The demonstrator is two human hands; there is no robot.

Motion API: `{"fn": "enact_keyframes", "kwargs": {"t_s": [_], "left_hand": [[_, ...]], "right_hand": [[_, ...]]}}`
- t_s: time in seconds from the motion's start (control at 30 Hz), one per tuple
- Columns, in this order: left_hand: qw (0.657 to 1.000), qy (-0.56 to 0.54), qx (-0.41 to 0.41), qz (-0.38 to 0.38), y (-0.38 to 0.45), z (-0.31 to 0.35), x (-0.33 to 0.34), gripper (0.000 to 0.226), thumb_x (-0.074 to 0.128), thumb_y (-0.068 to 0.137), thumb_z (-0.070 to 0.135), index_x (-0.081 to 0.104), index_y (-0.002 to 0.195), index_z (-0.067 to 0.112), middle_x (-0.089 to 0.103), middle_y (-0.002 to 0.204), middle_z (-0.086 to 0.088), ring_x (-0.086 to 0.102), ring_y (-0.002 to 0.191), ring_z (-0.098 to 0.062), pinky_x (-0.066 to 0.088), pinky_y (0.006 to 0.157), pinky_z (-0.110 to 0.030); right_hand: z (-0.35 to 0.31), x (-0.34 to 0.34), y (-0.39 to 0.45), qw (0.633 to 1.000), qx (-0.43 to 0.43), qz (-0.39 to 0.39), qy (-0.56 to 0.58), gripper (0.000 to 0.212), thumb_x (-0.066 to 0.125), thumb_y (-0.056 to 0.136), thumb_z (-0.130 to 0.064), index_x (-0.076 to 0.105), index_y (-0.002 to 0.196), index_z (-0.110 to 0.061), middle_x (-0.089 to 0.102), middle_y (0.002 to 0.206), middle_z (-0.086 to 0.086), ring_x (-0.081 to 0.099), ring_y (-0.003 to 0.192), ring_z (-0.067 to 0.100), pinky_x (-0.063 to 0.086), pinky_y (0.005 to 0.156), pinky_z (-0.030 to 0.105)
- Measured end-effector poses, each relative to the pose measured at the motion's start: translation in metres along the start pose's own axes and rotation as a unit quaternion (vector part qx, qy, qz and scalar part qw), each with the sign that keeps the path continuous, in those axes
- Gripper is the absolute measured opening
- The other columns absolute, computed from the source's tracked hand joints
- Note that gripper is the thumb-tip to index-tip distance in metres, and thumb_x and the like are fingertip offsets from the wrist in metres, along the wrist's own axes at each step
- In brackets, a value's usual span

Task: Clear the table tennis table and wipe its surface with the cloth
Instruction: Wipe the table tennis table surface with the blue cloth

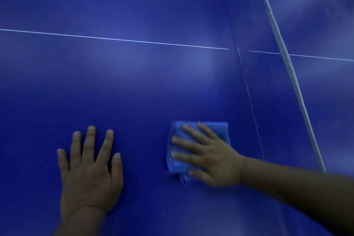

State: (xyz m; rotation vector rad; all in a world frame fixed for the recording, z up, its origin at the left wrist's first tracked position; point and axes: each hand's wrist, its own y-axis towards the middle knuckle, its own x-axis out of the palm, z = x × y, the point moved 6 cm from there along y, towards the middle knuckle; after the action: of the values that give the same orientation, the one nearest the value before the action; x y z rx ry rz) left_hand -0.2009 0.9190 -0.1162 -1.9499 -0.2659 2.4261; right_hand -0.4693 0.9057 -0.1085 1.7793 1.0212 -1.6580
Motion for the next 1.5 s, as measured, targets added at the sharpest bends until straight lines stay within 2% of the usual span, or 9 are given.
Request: {"fn": "enact_keyframes", "kwargs": {"t_s": [0.07,0.13,0.33,0.43,0.63,0.9,1.07,1.2,1.5], "left_hand": [[1.000,-0.001,-0.004,-0.002,-0.001,0.001,-0.001,0.062,0.026,0.096,0.051,0.036,0.152,0.026,0.027,0.161,-0.009,0.010,0.151,-0.030,-0.014,0.120,-0.041],[1.000,0.001,-0.002,-0.004,0.000,0.002,-0.002,0.062,0.026,0.096,0.050,0.037,0.151,0.025,0.028,0.161,-0.010,0.011,0.151,-0.031,-0.015,0.119,-0.039],[1.000,-0.004,-0.008,-0.005,0.000,0.003,-0.002,0.064,0.023,0.095,0.052,0.034,0.152,0.026,0.024,0.163,-0.008,0.006,0.152,-0.029,-0.015,0.119,-0.040],[1.000,-0.010,-0.002,0.000,0.000,0.002,-0.003,0.063,0.023,0.096,0.051,0.035,0.152,0.025,0.024,0.162,-0.009,0.007,0.152,-0.031,-0.016,0.118,-0.040],[1.000,-0.015,-0.006,0.000,-0.002,0.002,-0.003,0.063,0.024,0.096,0.051,0.036,0.152,0.025,0.026,0.162,-0.010,0.009,0.151,-0.032,-0.012,0.119,-0.044],[1.000,-0.002,0.002,0.006,-0.001,0.001,-0.001,0.064,0.025,0.095,0.052,0.038,0.151,0.024,0.027,0.161,-0.011,0.010,0.151,-0.033,-0.014,0.118,-0.041],[1.000,0.001,-0.001,0.012,0.000,0.000,0.001,0.064,0.025,0.095,0.053,0.038,0.151,0.026,0.026,0.162,-0.009,0.009,0.151,-0.031,-0.015,0.118,-0.038],[1.000,-0.010,0.000,0.014,-0.001,0.001,0.000,0.066,0.023,0.094,0.054,0.038,0.152,0.026,0.025,0.162,-0.009,0.007,0.151,-0.030,-0.013,0.119,-0.041],[1.000,-0.016,0.008,0.011,-0.003,0.002,0.000,0.068,0.022,0.093,0.056,0.033,0.154,0.026,0.022,0.163,-0.009,0.005,0.152,-0.030,-0.003,0.120,-0.053]], "right_hand": [[0.001,-0.002,-0.016,0.995,-0.100,-0.026,-0.003,0.054,0.043,0.100,-0.050,0.042,0.150,-0.031,0.027,0.163,-0.001,0.012,0.153,0.032,0.013,0.120,0.060],[0.050,-0.006,0.010,0.995,-0.092,-0.028,-0.025,0.054,0.040,0.098,-0.049,0.044,0.149,-0.030,0.031,0.161,0.002,0.016,0.152,0.034,0.015,0.118,0.061],[0.172,-0.029,0.061,0.958,0.277,0.071,0.010,0.064,0.027,0.094,-0.058,0.041,0.150,-0.031,0.029,0.162,-0.003,0.019,0.151,0.030,0.016,0.118,0.058],[0.107,-0.011,-0.004,0.928,0.357,0.105,0.010,0.060,0.035,0.095,-0.056,0.042,0.149,-0.032,0.031,0.161,-0.003,0.019,0.151,0.031,0.018,0.117,0.059],[-0.047,0.020,-0.097,0.935,0.344,0.061,0.066,0.053,0.029,0.102,-0.056,0.038,0.150,-0.035,0.024,0.164,-0.005,0.013,0.153,0.030,0.015,0.117,0.060],[0.171,-0.032,0.106,0.858,0.497,0.113,0.070,0.057,0.031,0.100,-0.050,0.031,0.154,-0.030,0.020,0.165,-0.004,0.010,0.152,0.029,0.008,0.121,0.054],[0.233,-0.045,0.109,0.805,0.573,0.111,0.110,0.060,0.026,0.101,-0.053,0.022,0.157,-0.032,0.010,0.167,-0.005,0.000,0.153,0.028,0.000,0.121,0.054],[0.213,-0.035,0.048,0.771,0.618,0.111,0.110,0.061,0.025,0.100,-0.054,0.020,0.157,-0.033,0.008,0.167,-0.004,0.000,0.153,0.028,0.000,0.122,0.052],[0.099,-0.007,-0.038,0.772,0.624,0.087,0.089,0.059,0.024,0.103,-0.054,0.016,0.158,-0.034,0.004,0.167,-0.006,-0.003,0.153,0.022,0.000,0.123,0.048]]}}
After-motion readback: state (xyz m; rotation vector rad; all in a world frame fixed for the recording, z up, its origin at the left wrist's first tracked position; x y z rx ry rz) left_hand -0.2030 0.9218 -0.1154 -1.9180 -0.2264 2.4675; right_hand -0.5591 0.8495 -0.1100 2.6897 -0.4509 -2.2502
